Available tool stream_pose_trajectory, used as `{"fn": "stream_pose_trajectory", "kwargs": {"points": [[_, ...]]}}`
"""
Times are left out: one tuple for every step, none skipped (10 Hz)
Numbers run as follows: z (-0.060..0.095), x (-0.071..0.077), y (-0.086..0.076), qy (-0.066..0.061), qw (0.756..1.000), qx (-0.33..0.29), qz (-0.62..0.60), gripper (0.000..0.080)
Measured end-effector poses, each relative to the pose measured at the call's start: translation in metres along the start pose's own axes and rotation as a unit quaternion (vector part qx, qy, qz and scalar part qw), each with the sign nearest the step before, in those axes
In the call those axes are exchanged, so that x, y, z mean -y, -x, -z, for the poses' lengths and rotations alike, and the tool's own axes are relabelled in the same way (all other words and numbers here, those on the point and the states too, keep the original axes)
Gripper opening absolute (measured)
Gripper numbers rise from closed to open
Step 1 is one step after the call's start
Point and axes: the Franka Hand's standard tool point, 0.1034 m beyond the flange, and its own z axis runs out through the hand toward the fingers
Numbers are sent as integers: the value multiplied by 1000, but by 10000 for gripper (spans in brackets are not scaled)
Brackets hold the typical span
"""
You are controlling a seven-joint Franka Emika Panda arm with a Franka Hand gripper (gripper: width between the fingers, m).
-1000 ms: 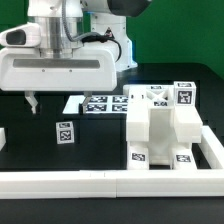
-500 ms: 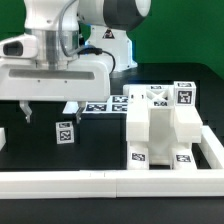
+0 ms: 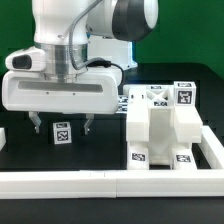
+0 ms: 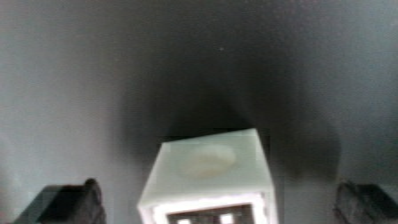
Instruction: Assemble chair
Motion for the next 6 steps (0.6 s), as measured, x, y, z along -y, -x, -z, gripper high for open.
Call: {"fn": "stream_pose_trajectory", "kwargs": {"points": [[0, -1, 0, 0, 1000, 0, -1, 636], [0, -1, 0, 0, 1000, 0, -1, 636], [0, -1, 0, 0, 1000, 0, -1, 467], [0, -1, 0, 0, 1000, 0, -1, 285], [1, -2, 3, -1, 1000, 2, -5, 281], [4, -8, 13, -5, 1000, 10, -16, 281]]}}
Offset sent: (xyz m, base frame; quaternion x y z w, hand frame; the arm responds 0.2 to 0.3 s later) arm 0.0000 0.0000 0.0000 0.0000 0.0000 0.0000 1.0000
